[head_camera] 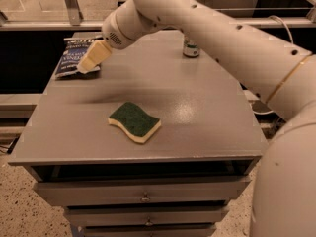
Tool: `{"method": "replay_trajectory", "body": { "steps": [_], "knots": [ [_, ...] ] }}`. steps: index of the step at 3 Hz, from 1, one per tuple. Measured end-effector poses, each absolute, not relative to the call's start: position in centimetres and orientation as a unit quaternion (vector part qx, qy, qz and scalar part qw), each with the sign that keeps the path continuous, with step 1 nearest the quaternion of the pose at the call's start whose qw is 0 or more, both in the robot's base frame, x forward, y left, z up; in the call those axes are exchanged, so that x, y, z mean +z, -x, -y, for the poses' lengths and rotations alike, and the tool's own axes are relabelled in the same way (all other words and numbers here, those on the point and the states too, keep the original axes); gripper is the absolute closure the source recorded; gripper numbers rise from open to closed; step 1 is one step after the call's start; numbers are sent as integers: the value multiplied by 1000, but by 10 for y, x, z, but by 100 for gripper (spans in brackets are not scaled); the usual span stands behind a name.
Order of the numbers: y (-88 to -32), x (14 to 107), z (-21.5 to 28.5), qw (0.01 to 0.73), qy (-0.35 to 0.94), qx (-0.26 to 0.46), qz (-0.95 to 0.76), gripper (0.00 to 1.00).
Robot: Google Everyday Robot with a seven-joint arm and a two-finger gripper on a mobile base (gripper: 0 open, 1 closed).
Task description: Move blue chip bag near 7up can
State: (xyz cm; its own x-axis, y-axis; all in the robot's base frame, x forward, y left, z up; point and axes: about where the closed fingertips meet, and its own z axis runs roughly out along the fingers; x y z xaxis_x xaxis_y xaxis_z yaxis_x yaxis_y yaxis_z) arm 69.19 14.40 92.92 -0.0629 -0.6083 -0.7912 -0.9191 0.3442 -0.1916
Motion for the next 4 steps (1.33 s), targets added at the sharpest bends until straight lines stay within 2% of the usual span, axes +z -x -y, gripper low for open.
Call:
{"method": "replay_trajectory", "body": {
  "steps": [2,3,4],
  "knots": [
    [-720,884,-221,413,511,216,-722,0],
    [-730,872,-229,412,500,221,-729,0],
    [-736,861,-234,412,491,228,-733,18]
  ]
}}
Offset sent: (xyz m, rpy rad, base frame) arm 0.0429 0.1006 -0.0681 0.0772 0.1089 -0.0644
